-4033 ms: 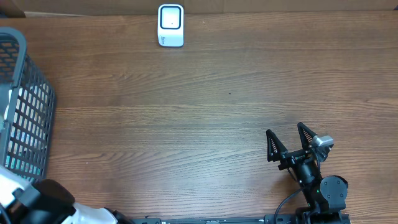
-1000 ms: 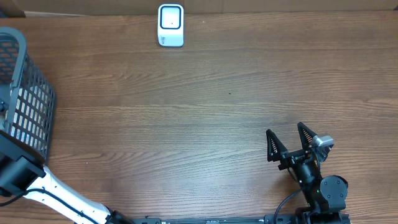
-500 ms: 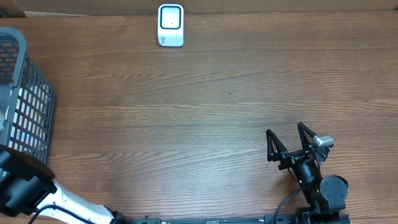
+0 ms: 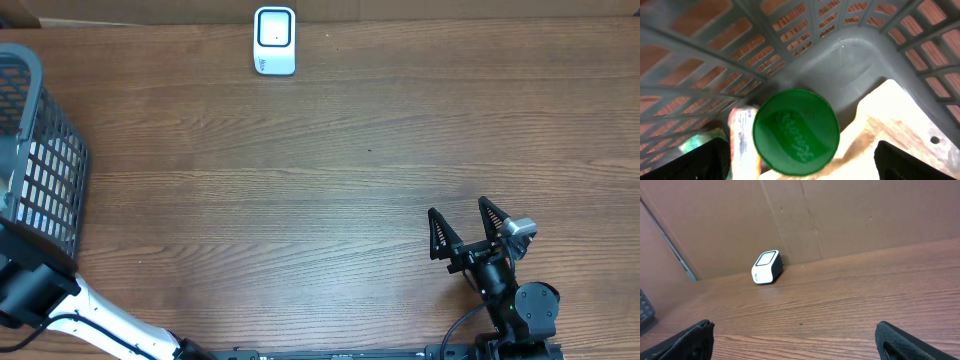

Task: Scan the item barcode
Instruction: 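Lower the left gripper into the basket and grasp the green-lidded jar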

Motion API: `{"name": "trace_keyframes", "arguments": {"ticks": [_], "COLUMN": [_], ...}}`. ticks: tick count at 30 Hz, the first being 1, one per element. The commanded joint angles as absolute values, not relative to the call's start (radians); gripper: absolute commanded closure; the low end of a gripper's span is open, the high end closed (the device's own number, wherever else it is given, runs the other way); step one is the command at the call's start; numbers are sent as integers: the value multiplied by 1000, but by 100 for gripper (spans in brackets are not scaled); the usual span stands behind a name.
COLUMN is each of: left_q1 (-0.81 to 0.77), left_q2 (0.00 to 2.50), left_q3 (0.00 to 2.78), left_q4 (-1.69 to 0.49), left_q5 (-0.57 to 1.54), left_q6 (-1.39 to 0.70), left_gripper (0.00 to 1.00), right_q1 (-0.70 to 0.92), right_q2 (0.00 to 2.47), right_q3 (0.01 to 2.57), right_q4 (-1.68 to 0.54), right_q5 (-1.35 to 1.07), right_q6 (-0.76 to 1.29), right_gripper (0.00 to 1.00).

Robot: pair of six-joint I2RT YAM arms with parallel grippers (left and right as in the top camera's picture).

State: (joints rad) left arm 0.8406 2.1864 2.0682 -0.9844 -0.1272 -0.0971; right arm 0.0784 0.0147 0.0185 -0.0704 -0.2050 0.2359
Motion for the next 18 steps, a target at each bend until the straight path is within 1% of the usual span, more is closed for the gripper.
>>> {"name": "trace_keyframes", "arguments": {"ticks": [1, 6, 18], "left_q1": [858, 861, 867], "left_q2": [2198, 2204, 2204], "left_q3": [2064, 2045, 1929], "left_q4": [-968, -962, -841], "left_q5": [-114, -114, -103], "left_q6": [-74, -68, -22], "left_gripper": [5, 1, 0], "right_q1": [72, 72, 72], "right_q2": [4, 4, 4], "right_q3": [8, 8, 8], "right_q4": [-64, -64, -64], "right_q5": [-200, -200, -200], "right_q6": [235, 235, 235], "right_gripper": [0, 0, 0]}}
